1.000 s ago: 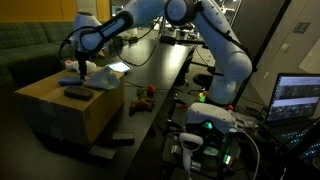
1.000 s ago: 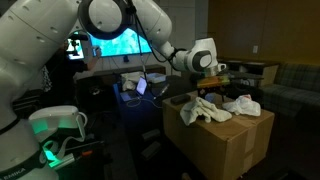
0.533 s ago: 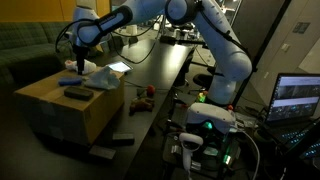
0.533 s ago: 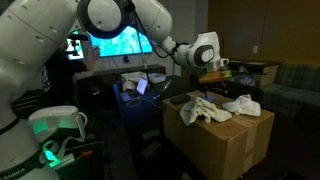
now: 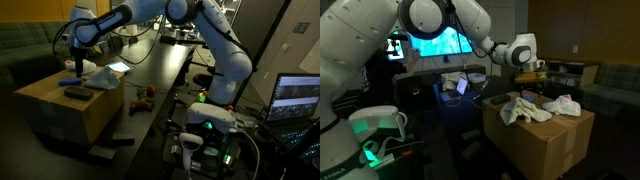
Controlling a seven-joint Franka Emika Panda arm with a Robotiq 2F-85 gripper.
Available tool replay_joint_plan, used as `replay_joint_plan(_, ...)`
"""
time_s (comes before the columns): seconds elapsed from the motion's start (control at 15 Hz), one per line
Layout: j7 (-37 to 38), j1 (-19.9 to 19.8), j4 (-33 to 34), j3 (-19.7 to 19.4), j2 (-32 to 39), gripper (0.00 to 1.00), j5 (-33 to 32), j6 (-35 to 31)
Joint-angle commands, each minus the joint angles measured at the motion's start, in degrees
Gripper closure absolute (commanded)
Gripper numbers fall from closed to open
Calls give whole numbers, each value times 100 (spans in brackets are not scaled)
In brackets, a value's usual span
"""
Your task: Switch all the objects from the box and the table
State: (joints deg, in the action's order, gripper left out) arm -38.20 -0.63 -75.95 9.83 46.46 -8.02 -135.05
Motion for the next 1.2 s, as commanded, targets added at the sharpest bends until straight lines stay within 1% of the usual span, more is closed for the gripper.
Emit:
replay_joint_plan(0.0, -73, -8, 73, 86, 6, 0, 206, 251)
replay_joint_plan(0.27, -74, 1, 174, 101, 105, 0, 262, 387)
replay_joint_plan(0.87, -52, -99, 365, 189, 368, 0, 726, 296)
replay_joint_plan(1.13, -67, -97, 486, 174, 461, 0, 796, 298)
